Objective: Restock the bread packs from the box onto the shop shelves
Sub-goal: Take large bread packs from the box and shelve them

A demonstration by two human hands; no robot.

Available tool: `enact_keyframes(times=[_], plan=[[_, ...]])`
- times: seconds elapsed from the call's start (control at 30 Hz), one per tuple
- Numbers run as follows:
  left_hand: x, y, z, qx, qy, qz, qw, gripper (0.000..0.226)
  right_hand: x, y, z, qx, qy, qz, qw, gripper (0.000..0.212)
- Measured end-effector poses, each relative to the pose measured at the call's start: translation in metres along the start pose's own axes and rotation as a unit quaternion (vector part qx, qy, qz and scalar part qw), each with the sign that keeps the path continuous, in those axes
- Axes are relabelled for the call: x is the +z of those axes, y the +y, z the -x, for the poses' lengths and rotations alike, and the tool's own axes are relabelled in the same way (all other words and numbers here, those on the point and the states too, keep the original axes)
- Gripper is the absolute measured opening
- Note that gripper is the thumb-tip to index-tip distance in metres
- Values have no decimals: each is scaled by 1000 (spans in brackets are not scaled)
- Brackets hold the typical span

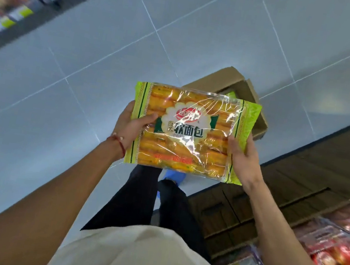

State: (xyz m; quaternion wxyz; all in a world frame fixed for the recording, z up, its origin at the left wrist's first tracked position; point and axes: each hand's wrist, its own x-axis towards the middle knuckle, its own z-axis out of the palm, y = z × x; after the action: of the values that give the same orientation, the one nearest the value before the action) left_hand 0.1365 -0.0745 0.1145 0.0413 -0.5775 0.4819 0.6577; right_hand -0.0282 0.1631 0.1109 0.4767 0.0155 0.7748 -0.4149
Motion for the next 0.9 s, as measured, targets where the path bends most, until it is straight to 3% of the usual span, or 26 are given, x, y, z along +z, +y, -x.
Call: enact_keyframes(times=[0.47, 0.63, 0.9], plan=[[-112, 54, 138, 100, 104, 72, 987, 59, 59, -109, 114, -114, -30, 8, 993, 43], [-169, 82, 149, 131, 151, 87, 976, 56, 105, -165, 131, -155, -47, 23, 986, 41], [-273, 156, 140, 245, 183, 88, 948, 52, 194, -281, 130, -227, -38, -50, 972, 38]])
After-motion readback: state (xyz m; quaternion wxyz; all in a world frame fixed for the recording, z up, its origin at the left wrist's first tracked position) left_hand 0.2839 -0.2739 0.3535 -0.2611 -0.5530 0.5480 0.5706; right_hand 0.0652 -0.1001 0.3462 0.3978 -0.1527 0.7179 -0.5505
